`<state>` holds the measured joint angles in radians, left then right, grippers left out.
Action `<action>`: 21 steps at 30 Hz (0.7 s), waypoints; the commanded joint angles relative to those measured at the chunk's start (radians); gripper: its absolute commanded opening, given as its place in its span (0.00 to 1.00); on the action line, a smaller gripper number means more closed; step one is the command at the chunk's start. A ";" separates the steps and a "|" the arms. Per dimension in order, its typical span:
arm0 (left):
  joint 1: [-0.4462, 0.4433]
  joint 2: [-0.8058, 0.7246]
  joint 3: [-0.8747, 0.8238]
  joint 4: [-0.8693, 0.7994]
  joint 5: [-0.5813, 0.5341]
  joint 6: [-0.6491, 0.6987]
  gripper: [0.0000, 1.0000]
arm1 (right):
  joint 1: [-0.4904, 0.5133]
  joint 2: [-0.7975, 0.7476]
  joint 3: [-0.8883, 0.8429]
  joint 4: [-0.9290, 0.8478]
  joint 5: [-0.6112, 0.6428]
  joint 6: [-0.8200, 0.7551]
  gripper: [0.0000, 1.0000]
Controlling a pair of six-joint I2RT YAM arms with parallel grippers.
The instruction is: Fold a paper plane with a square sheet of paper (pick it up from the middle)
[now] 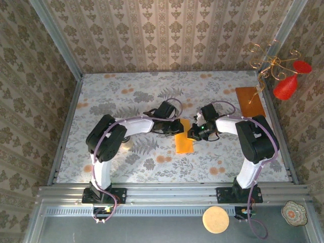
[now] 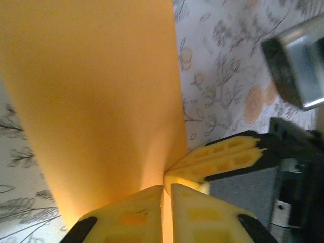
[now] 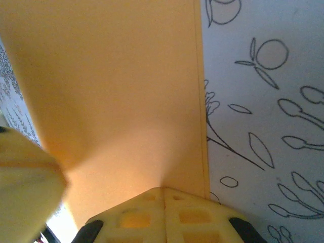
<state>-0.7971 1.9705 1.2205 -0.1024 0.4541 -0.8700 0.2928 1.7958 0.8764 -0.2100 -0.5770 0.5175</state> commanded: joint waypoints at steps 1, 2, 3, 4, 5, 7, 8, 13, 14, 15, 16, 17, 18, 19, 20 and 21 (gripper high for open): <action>-0.010 0.030 0.038 0.012 0.067 0.006 0.13 | 0.005 0.088 -0.036 -0.111 0.207 -0.015 0.09; -0.009 0.038 0.039 0.007 0.065 0.002 0.12 | 0.005 0.088 -0.036 -0.114 0.211 -0.013 0.09; -0.009 0.044 0.042 -0.002 0.063 0.002 0.12 | 0.005 0.087 -0.036 -0.118 0.215 -0.010 0.09; -0.008 0.049 0.043 -0.011 0.058 0.003 0.12 | 0.004 0.087 -0.037 -0.120 0.219 -0.010 0.09; -0.007 0.053 0.042 -0.021 0.052 0.002 0.12 | 0.004 0.088 -0.036 -0.124 0.222 -0.010 0.09; -0.003 0.057 0.034 -0.028 0.046 0.006 0.12 | 0.004 0.091 -0.036 -0.129 0.228 -0.007 0.09; 0.001 0.057 0.027 -0.027 0.044 0.008 0.12 | 0.003 0.093 -0.035 -0.134 0.234 -0.005 0.09; 0.021 0.057 -0.008 -0.023 0.050 0.026 0.11 | 0.004 0.108 -0.021 -0.161 0.262 0.002 0.08; 0.026 0.057 -0.018 -0.022 0.055 0.032 0.11 | 0.004 0.113 -0.018 -0.168 0.270 0.004 0.08; 0.031 0.057 -0.027 -0.019 0.060 0.039 0.11 | 0.004 0.117 -0.015 -0.176 0.279 0.007 0.08; 0.037 0.056 -0.036 -0.019 0.067 0.048 0.11 | 0.005 0.123 -0.013 -0.184 0.287 0.011 0.07; 0.045 0.056 -0.048 -0.018 0.070 0.058 0.11 | 0.005 0.130 -0.013 -0.189 0.295 0.019 0.07; 0.053 0.054 -0.060 -0.015 0.073 0.067 0.11 | 0.005 0.132 -0.013 -0.192 0.304 0.025 0.07; 0.062 0.051 -0.077 -0.009 0.079 0.076 0.11 | 0.005 0.136 -0.015 -0.190 0.306 0.032 0.07; 0.073 0.047 -0.090 -0.009 0.083 0.086 0.11 | 0.005 0.138 -0.016 -0.191 0.308 0.037 0.07; 0.084 0.039 -0.101 -0.011 0.083 0.098 0.11 | 0.005 0.139 -0.018 -0.191 0.310 0.043 0.07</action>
<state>-0.7448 2.0148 1.1664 -0.0689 0.5415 -0.8295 0.2928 1.8198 0.9215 -0.2810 -0.5549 0.5320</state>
